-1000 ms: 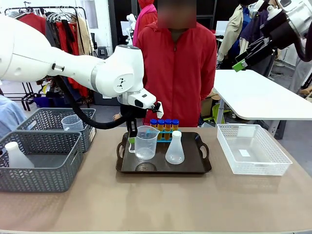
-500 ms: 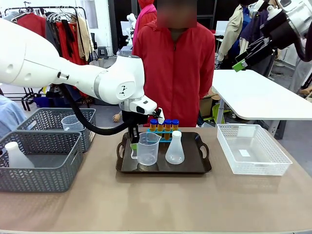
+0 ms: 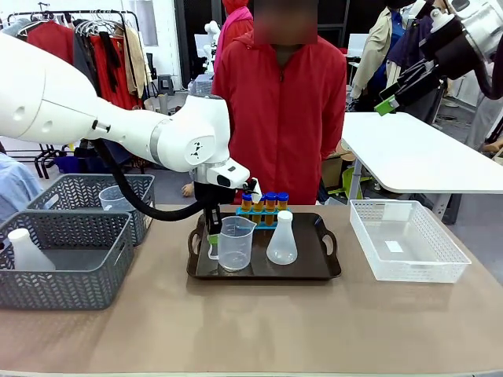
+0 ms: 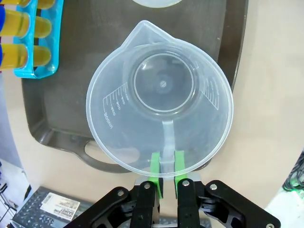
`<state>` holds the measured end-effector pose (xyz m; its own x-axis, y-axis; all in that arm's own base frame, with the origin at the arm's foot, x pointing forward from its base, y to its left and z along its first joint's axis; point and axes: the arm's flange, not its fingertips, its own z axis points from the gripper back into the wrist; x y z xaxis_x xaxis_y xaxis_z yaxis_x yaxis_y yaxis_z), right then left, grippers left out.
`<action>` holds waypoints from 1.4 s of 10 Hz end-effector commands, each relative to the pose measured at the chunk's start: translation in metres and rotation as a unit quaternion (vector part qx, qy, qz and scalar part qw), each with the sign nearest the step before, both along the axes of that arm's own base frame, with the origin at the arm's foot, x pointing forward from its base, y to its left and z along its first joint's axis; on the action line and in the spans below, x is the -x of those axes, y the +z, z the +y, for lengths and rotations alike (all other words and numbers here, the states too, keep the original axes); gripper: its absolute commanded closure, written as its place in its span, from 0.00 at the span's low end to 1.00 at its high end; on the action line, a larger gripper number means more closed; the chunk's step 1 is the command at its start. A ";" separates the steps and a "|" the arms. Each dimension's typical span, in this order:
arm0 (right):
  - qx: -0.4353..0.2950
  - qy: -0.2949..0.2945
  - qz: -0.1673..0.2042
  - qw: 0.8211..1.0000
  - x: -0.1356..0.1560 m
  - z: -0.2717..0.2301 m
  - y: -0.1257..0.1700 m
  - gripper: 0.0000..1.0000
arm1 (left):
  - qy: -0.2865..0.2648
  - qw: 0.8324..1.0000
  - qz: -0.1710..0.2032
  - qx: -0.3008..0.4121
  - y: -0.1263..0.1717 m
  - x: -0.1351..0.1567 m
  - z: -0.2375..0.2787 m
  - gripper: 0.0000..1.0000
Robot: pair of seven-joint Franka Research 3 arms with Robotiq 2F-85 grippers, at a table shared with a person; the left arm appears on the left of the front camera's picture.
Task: Prepare the laboratory tools.
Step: Pick up one Large Measuring Cup and place it on the Handle tray.
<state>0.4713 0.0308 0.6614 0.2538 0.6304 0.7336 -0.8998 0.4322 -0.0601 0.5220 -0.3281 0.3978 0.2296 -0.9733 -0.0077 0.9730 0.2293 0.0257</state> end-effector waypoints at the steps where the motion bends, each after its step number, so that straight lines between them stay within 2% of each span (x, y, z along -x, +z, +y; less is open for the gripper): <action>1: -0.002 0.004 -0.002 1.000 0.001 0.000 0.002 0.00 | 0.013 1.000 -0.003 0.009 -0.004 0.004 0.006 0.78; 5: -0.002 0.004 -0.002 1.000 0.001 0.000 0.002 0.00 | 0.023 1.000 -0.011 0.009 0.003 0.000 0.014 0.00; 11: -0.002 0.004 -0.002 1.000 0.001 0.000 0.002 0.00 | 0.035 0.999 -0.009 0.021 0.017 0.000 0.023 0.00; 14: -0.002 0.004 -0.002 1.000 0.001 0.000 0.002 0.00 | 0.024 0.999 0.006 0.035 0.030 0.001 0.030 0.00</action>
<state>0.4713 0.0308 0.6614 0.2538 0.6304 0.7336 -0.8998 0.4322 -0.0601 0.5285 -0.3099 0.4236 0.2949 -0.9545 0.0450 0.9550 0.2960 0.0211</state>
